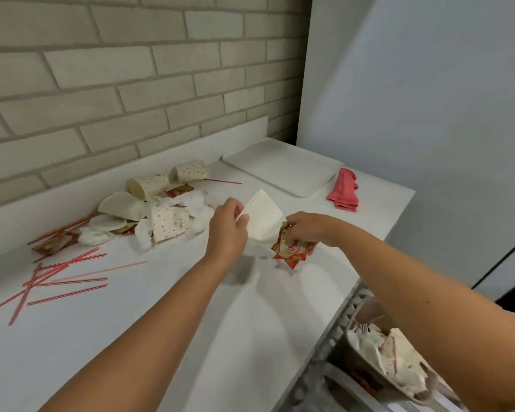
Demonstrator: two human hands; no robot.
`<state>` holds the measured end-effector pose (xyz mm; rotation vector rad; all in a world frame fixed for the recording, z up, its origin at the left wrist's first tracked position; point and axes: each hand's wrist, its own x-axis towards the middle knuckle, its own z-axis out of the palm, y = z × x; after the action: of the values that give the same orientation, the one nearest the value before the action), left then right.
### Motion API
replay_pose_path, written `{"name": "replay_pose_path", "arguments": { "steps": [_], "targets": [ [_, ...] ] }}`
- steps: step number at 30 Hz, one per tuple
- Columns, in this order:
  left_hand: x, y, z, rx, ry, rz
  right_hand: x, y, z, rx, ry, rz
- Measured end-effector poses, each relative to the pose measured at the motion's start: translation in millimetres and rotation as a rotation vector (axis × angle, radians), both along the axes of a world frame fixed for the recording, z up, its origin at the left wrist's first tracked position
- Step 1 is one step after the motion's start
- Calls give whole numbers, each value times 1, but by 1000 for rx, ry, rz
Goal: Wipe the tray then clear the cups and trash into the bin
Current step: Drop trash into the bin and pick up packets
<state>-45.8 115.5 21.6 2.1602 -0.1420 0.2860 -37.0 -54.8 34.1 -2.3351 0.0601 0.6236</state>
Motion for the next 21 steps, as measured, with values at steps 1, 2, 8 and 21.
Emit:
{"name": "replay_pose_path", "arguments": {
  "steps": [1, 2, 8, 21],
  "targets": [
    [-3, -17, -2, 1, 15, -51, -2, -17, -1, -18, 7, -21],
    [-5, -33, -3, 13, 30, -102, -4, -34, -2, -41, 15, -40],
    [-27, -121, -18, 135, 59, -354, -23, -128, -17, -229, 62, -117],
    [-59, -249, -103, 468, 267, -520, -70, -246, -113, -501, 48, -306]
  ]
}}
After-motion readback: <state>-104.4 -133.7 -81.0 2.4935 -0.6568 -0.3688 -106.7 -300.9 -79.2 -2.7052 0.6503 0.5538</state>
